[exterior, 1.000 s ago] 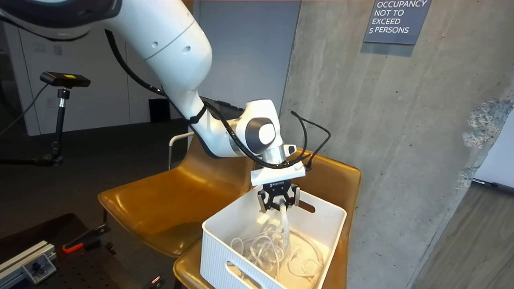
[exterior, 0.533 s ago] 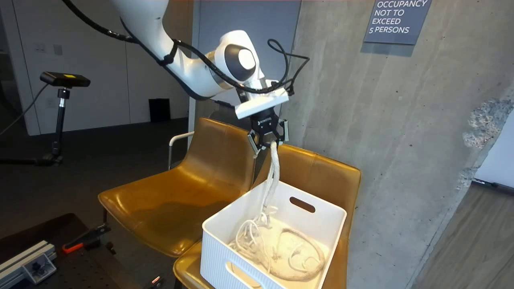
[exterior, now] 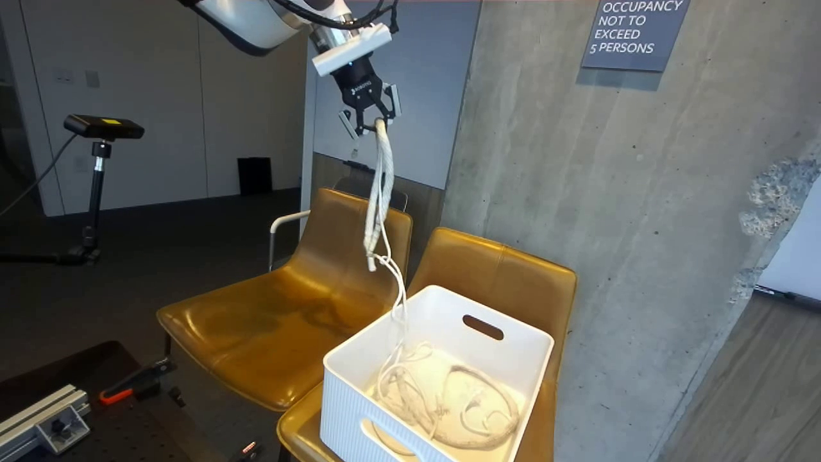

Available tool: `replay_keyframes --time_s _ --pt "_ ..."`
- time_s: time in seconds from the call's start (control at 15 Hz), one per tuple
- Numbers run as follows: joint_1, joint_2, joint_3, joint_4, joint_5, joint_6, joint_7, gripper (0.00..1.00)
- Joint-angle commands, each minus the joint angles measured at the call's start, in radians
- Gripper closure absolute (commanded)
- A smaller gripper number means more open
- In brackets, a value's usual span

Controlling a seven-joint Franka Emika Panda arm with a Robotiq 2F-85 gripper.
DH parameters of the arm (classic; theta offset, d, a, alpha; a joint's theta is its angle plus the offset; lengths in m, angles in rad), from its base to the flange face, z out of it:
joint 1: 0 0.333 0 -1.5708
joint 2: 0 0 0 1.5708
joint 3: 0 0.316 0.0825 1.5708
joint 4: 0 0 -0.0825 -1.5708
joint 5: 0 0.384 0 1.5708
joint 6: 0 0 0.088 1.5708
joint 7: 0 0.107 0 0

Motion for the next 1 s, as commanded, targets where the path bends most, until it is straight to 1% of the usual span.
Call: replay_keyframes --time_s 0.0,0.2,0.4,0.6,0.93 --pt "0.080 0.059 0.076 0.182 -0.053 -0.143 0.001 1.00" --pt "0.165 0.132 0.132 0.329 -0.087 -0.245 0.002 1.00" --pt "0.256 0.239 0.165 0.478 -0.107 -0.337 0.008 1.00" --pt "0.333 0.353 0.168 0.618 -0.077 -0.399 0.007 1.00" --pt "0.474 0.513 0.168 0.835 -0.081 -0.477 -0.004 1.00"
